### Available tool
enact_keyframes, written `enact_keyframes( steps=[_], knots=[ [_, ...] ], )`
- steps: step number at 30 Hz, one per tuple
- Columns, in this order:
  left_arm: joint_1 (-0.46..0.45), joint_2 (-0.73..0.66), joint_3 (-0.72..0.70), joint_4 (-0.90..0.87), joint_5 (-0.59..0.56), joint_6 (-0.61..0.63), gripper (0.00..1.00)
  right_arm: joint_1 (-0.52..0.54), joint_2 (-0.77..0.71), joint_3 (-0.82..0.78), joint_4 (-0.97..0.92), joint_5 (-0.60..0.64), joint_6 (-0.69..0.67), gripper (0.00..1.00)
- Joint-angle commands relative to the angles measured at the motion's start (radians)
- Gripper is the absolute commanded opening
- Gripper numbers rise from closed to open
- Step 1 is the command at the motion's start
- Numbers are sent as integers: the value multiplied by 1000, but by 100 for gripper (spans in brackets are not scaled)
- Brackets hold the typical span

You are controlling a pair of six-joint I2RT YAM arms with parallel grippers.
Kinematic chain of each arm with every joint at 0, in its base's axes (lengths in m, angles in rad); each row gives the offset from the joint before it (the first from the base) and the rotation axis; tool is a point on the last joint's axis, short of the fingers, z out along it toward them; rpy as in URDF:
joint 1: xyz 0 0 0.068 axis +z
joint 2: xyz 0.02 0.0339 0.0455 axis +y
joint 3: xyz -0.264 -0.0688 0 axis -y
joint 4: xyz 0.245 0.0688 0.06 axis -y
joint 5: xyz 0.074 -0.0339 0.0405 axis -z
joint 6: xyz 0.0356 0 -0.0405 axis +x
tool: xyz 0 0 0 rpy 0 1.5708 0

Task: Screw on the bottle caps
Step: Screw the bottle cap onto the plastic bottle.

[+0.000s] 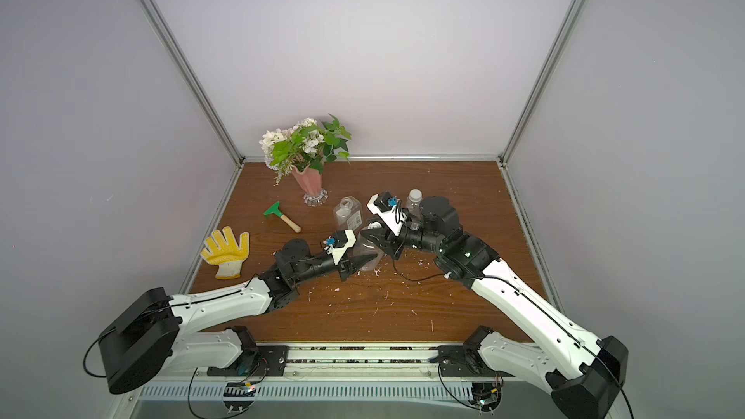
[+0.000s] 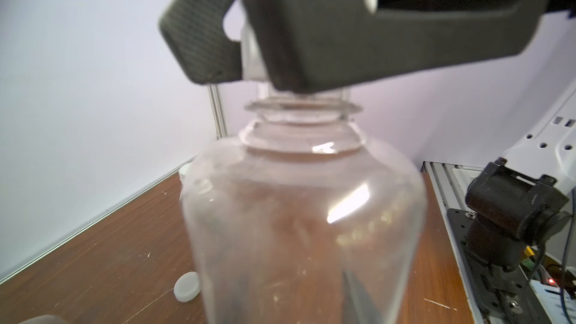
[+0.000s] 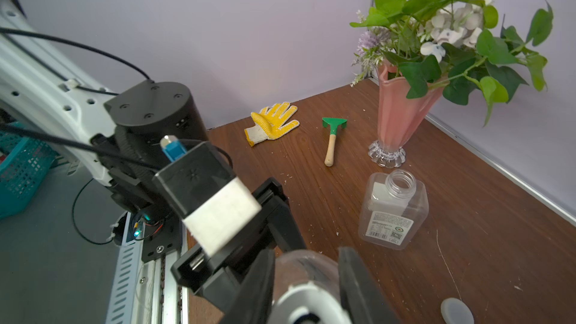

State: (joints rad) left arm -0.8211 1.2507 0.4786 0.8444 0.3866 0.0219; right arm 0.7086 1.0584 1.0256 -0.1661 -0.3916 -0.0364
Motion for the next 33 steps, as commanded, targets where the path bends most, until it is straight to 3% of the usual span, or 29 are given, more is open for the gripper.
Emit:
enact_keyframes(
  steps=[1,7,19,29,33],
  knots=[
    [2,-25,22,86,-106,-8,44,-8,10,-28,15,224,128,0],
    [1,-8,24,86,-94,-10,49,-11,-10,-25,13,252,119,0],
    [2,33,40,86,-158,-12,40,-6,58,1,-5,303,287,0],
    [0,75,69,97,-246,-13,37,96,145,17,-2,533,349,0],
    [0,81,69,97,-253,-10,37,105,160,20,25,520,334,0]
  ],
)
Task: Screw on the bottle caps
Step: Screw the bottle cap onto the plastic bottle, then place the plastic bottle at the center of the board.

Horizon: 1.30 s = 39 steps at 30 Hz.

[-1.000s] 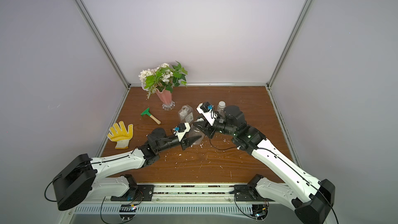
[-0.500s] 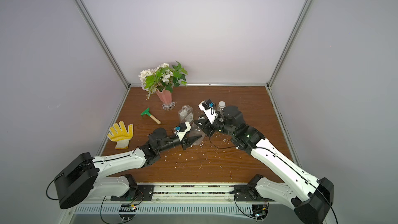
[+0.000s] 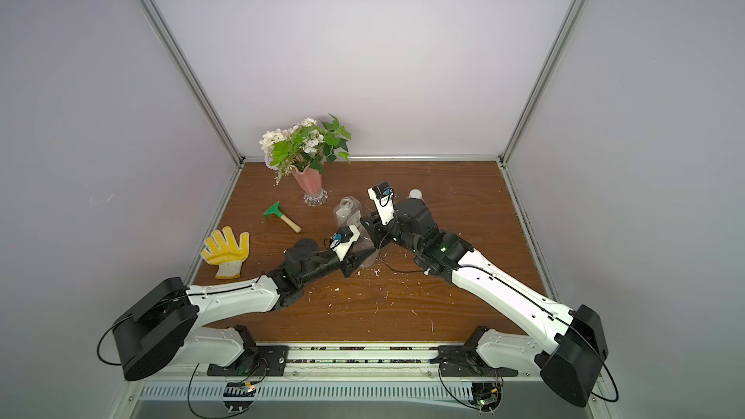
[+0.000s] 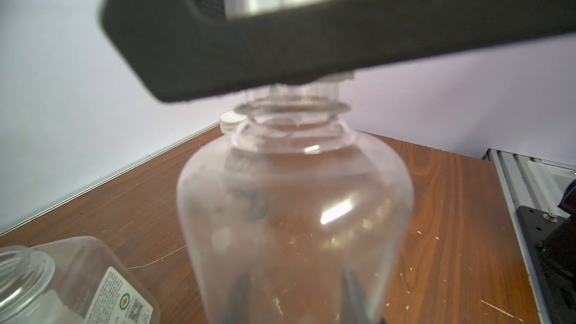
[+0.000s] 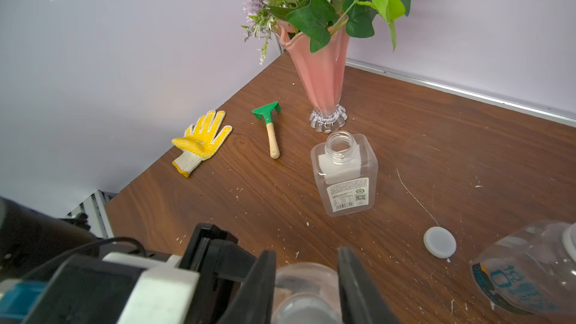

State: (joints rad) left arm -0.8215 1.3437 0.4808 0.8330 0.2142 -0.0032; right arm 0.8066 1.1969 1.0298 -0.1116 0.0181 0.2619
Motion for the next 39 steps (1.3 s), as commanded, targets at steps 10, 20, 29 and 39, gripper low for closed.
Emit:
enact_keyframes(
  steps=[10,20,29,39],
  knots=[
    [0,-17,26,127,-33,21,64,-47,12,69,-93,73,-64,0],
    [2,-127,-73,125,-100,22,81,-127,52,152,-54,73,-179,0],
    [12,-298,-102,-114,-298,27,91,-192,269,260,117,95,-239,0],
    [12,-380,-160,-162,-369,22,100,-244,597,484,192,77,-289,0]
  ],
)
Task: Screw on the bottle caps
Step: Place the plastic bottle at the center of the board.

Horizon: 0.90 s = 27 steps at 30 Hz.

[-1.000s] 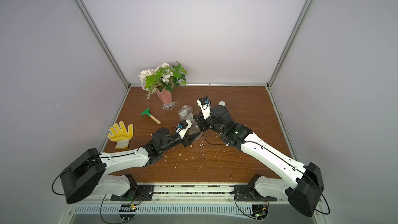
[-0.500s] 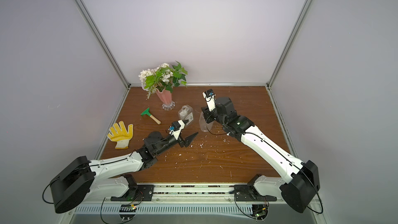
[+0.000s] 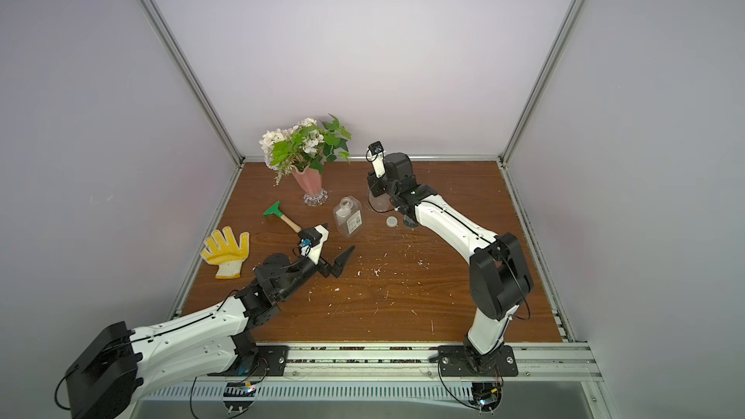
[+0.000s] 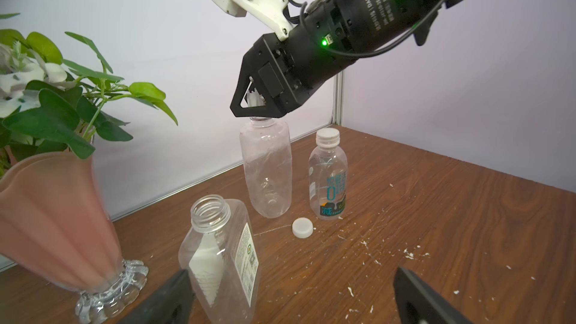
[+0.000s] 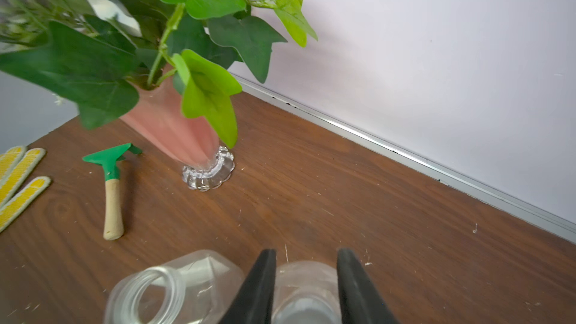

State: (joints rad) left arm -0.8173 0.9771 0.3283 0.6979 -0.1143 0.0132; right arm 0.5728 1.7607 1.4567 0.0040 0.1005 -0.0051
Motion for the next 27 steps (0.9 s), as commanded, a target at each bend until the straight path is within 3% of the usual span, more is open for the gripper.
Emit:
enact_keyframes(
  steps=[1,8,19,27],
  knots=[
    [8,-15,-8,-29,-42,5,100,-13,55,67,78,-7,-11,0],
    [8,-12,-18,-26,-48,7,100,-24,143,54,139,-39,25,0],
    [9,-3,-28,-4,-52,1,100,-30,136,-32,184,-48,35,0],
    [8,19,-26,12,-53,-2,100,-37,121,-38,170,-71,42,22]
  ],
)
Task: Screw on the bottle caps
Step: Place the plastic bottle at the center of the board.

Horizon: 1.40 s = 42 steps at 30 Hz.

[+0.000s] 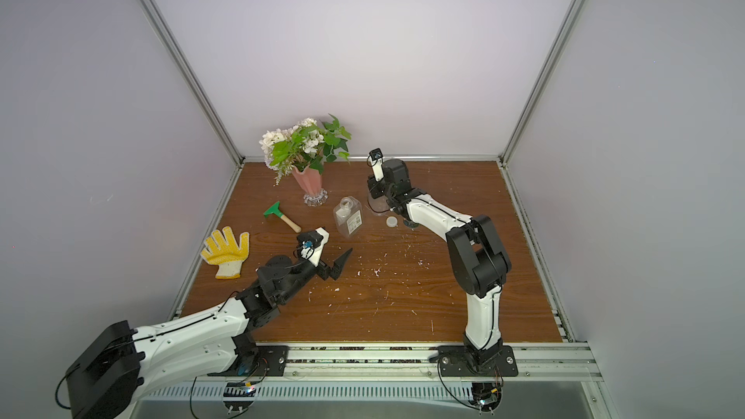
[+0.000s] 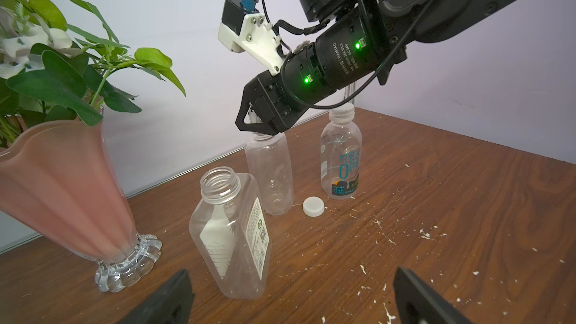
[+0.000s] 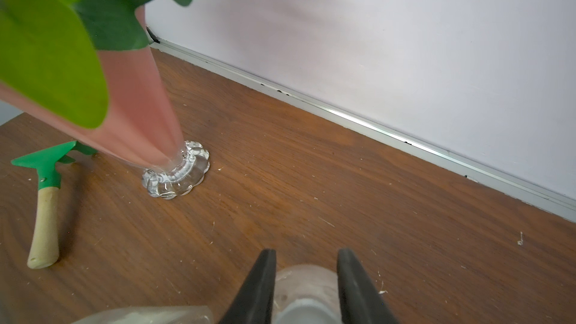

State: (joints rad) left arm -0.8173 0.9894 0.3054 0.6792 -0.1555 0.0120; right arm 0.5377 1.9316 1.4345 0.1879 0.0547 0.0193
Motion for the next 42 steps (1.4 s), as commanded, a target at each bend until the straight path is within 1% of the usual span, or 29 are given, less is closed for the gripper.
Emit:
enact_keyframes(
  steps=[1,12,18,27,31,34,38,42],
  knots=[
    [9,9,-3,32,-12,-1,100,-2,-53,-16,-14,-25,16,25],
    [8,19,1,37,-7,-5,100,-10,-47,11,-48,-29,4,43],
    [8,21,2,38,-6,-7,100,-12,-37,31,-72,-26,-3,46],
    [9,25,2,37,-7,-6,100,-16,-44,51,-90,-21,-11,57],
    [8,26,3,39,-7,-5,100,-18,-46,65,-103,-21,-16,66],
    [9,26,3,40,-10,-7,100,-19,-59,76,-117,-14,-24,73],
    [10,25,-6,51,-28,-13,100,-20,-96,85,-147,-4,-40,79],
    [48,16,-30,77,-35,-61,100,-20,-152,94,-187,-4,-59,84]
  ],
)
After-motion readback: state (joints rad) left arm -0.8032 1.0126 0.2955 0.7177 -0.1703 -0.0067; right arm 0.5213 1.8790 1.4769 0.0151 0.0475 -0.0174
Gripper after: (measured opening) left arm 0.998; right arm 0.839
